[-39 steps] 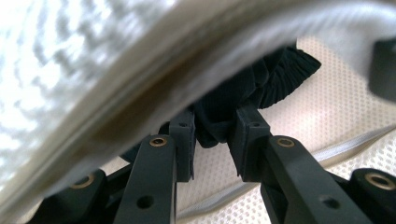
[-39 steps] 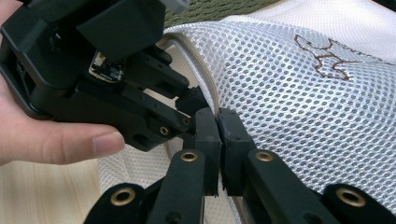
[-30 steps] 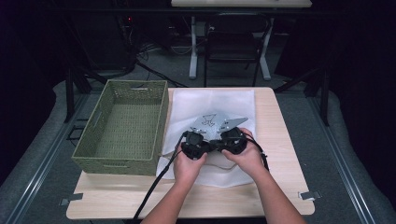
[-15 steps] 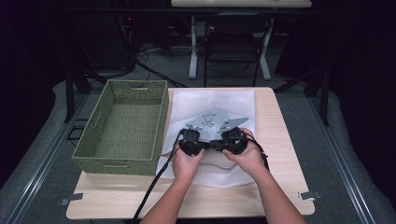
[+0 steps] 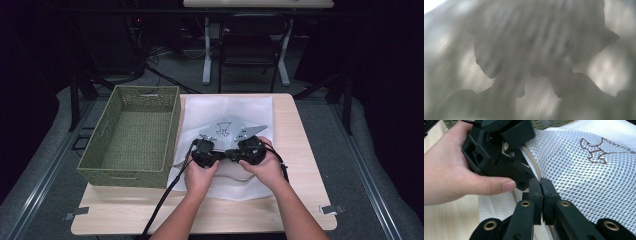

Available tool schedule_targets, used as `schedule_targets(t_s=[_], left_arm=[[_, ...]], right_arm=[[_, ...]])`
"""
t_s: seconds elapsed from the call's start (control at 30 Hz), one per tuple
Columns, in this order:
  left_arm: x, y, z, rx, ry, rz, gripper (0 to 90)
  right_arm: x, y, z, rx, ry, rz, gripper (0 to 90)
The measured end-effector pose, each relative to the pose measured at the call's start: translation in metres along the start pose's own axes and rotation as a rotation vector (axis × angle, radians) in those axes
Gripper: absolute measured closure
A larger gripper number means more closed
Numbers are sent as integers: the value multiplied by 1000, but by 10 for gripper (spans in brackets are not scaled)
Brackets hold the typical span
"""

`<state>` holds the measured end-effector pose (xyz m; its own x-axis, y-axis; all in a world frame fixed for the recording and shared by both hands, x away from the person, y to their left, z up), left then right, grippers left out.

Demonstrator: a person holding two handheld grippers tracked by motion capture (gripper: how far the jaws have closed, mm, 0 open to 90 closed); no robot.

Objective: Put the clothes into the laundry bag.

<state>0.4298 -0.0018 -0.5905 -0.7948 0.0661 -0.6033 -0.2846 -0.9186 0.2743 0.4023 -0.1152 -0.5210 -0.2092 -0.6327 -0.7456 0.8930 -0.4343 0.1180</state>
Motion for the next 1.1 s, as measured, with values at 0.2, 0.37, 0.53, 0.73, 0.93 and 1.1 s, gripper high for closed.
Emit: schedule_targets(t_s=[0.2, 0.37, 0.53, 0.73, 0.93, 1.1], left_arm=[[10, -4, 17, 50, -13, -10, 540], [17, -6, 35, 70, -7, -44, 516], [25, -11, 49, 82, -5, -77, 509], [37, -16, 62, 92, -14, -104, 510], [46, -24, 75, 99, -23, -135, 509], [53, -32, 86, 96, -21, -166, 507]], right_arm=[[2, 2, 1, -2, 3, -8, 885], [3, 2, 1, -3, -5, -12, 884], [4, 2, 0, -9, -12, -13, 884], [7, 1, -2, -18, -26, -16, 884], [12, 0, -6, -28, -53, -23, 883], [20, -1, -11, -33, -85, -34, 883]])
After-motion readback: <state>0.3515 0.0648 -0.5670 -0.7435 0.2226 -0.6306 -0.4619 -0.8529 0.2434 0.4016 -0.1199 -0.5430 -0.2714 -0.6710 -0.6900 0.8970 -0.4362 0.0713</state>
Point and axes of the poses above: each handheld gripper's, and its own axes: z roughly backward along the jaws, x roughly out of its underside, y roughly to its right, the point moved 6 cm from there along -z, roughly forward along the jaws, and after that the axes turned 12 degrees about z, right-handed, at the moved point
